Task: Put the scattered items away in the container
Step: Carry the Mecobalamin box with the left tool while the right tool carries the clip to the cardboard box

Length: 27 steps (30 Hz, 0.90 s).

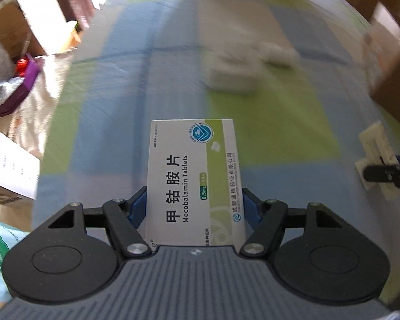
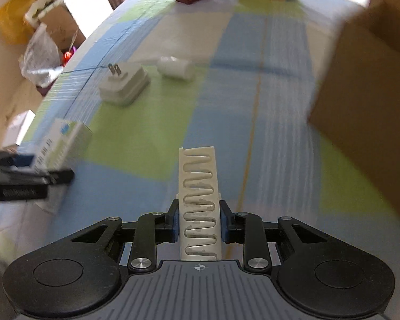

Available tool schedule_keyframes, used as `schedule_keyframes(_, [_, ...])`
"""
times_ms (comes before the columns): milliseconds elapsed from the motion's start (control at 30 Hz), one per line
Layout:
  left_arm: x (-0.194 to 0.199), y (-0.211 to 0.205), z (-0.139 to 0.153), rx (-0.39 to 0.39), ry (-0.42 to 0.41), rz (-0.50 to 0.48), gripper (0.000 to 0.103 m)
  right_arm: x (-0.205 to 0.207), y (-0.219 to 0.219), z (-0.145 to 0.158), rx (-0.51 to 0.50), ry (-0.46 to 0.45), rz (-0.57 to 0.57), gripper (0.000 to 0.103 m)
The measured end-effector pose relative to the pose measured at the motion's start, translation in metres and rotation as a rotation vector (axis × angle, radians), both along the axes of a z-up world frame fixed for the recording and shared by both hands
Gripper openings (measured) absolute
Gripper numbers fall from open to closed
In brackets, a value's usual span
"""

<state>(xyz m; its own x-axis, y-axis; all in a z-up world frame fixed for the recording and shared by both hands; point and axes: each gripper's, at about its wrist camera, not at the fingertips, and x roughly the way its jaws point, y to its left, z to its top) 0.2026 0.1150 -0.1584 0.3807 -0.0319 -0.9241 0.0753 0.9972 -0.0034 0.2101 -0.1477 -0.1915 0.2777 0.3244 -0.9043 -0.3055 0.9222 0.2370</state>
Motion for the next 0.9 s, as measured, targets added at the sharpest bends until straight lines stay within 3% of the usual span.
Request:
schedule_keyframes(133, [-0.018, -0.03, 0.007, -0.075, 0.031, -0.036, 0.067, -0.022, -0.037, 0.007, 0.061, 0.059, -0.098, 0.031])
schedule_keyframes(267, [-0.025, -0.07, 0.027, -0.12, 0.007, -0.084, 0.067, -0.039, -0.073, 0.027, 0.113, 0.049, -0.172, 0.03])
schedule_keyframes(633, [-0.013, -0.177, 0.112, -0.176, -0.151, -0.286, 0.067, -0.066, -0.155, 0.1, 0.218, -0.114, -0.345, 0.031])
schedule_keyframes(900, [0.027, -0.256, 0.158, -0.187, -0.264, -0.436, 0.067, -0.051, -0.213, 0.151, 0.228, -0.25, -0.442, 0.031])
